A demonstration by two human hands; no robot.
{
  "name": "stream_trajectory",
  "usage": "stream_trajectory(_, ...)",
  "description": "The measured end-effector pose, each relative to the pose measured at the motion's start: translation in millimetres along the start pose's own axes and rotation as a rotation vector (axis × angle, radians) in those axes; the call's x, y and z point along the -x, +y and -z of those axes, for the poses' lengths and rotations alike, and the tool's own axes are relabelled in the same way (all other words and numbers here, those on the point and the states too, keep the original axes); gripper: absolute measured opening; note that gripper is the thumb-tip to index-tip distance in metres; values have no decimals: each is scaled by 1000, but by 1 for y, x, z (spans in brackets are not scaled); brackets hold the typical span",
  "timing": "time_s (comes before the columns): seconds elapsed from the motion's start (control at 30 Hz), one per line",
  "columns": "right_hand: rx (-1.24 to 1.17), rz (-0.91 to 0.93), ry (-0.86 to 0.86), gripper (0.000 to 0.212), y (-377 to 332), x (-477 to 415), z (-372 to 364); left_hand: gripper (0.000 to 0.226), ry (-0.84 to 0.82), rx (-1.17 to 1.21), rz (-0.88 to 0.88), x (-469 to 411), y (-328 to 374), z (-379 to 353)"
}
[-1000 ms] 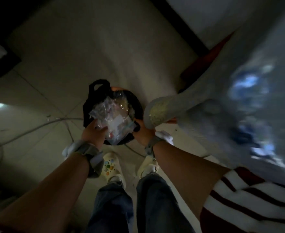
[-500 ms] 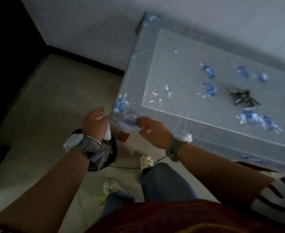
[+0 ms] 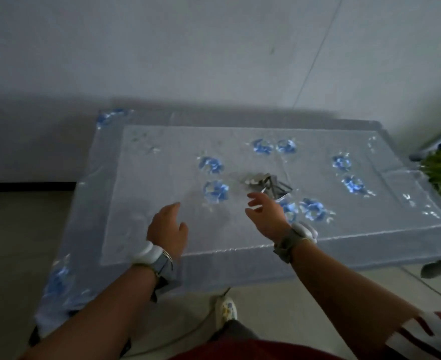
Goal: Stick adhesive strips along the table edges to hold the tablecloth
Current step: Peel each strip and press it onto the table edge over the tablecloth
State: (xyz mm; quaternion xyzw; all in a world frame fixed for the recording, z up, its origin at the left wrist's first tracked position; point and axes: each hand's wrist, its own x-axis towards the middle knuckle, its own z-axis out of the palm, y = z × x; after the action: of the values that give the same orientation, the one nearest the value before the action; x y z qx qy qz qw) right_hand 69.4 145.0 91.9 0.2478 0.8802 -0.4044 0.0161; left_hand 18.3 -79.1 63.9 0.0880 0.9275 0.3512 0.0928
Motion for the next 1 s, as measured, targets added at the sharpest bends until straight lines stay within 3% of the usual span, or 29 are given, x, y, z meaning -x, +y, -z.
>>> stream_trajectory(0.2, 161, -34, -50, 20, 62, -51, 45, 46, -154, -366, -105, -33, 23, -89)
stream_trajectory(0.33, 200, -49, -69, 14, 74, -76, 56, 52, -68, -475, -119, -27, 17, -104)
stream_trajectory(0.5, 191, -118, -47, 36, 59, -102, 53, 52, -53, -467, -88, -27, 19, -103)
stream_trajectory(0.63, 385, -78, -67, 29, 48, -110, 49, 52, -53, -476, -84, -28, 19, -104)
stream_trajectory(0.9, 206, -174, -79, 18, 46, -116, 57, 53, -47, -471, -88, -28, 18, -103)
stream_trajectory(1.0, 132, -125, -62, 19, 49, -118, 58, 53, -32, -467, -92, -28, 19, -104)
